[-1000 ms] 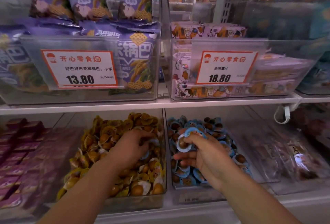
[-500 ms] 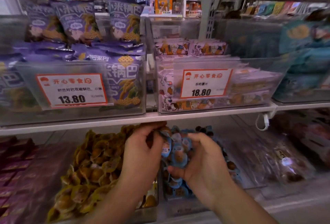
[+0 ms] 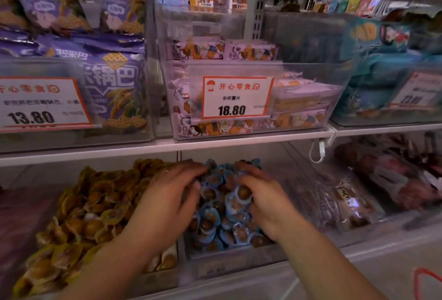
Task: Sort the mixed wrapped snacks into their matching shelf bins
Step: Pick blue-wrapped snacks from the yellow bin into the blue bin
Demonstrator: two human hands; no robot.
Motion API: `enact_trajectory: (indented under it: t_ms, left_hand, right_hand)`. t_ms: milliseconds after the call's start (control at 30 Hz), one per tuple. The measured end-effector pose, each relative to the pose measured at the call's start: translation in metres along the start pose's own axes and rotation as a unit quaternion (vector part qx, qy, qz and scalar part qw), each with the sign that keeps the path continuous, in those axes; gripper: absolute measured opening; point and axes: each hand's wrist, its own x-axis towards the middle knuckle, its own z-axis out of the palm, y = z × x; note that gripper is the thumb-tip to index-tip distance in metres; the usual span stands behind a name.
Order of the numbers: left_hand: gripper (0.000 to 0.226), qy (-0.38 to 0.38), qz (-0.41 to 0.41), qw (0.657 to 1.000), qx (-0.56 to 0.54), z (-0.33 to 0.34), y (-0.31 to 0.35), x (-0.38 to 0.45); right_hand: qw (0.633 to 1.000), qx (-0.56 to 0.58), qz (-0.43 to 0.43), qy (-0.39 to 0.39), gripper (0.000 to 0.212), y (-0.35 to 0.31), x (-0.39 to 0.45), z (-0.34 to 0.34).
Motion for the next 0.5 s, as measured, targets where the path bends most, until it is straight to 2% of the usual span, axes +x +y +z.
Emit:
enact_trajectory:
  t_ms: [67, 133, 200, 267, 300, 367, 400, 467, 500]
  left_hand:
    - [0.027, 0.036, -0.088, 0.993, -0.063, -0.006, -0.026, 0.000]
    - [0.028, 0.037, -0.151, 0.984, -0.090, -0.013, -0.053, -0.003]
    - [0.027, 0.004, -0.176, 0.983, -0.045, -0.020, -0.076, -0.010]
    - [0.025, -0.059, -0.168, 0.984, 0.014, -0.026, -0.092, -0.018]
    - [0.024, -0.099, -0.161, 0.981, 0.036, -0.029, -0.097, -0.023]
    - [0.031, -0.191, -0.139, 0.968, 0.085, -0.032, -0.102, -0.033]
    - [0.045, -0.240, -0.122, 0.955, 0.121, -0.032, -0.103, -0.036]
    - [0.063, -0.317, -0.095, 0.923, 0.198, -0.030, -0.104, -0.040]
    - [0.062, -0.330, -0.086, 0.915, 0.216, -0.030, -0.105, -0.040]
  right_hand:
    - [0.997, -0.046, 0.007, -0.059, 0.029, -0.007, 0.002, -0.002]
    - [0.988, -0.118, -0.004, -0.101, 0.027, -0.008, -0.001, 0.002]
    - [0.972, -0.215, -0.096, -0.027, 0.022, -0.004, -0.001, 0.008]
    - [0.937, -0.277, -0.207, 0.055, 0.021, 0.002, -0.006, 0.017]
    - [0.926, -0.286, -0.241, 0.059, 0.022, 0.005, -0.008, 0.023]
    - [0.915, -0.291, -0.279, 0.011, 0.020, 0.017, -0.014, 0.035]
    - [0.902, -0.315, -0.294, -0.022, 0.018, 0.024, -0.016, 0.042]
    - [0.850, -0.404, -0.326, -0.084, 0.031, 0.039, -0.018, 0.056]
    - [0.827, -0.440, -0.331, -0.111, 0.038, 0.046, -0.017, 0.061]
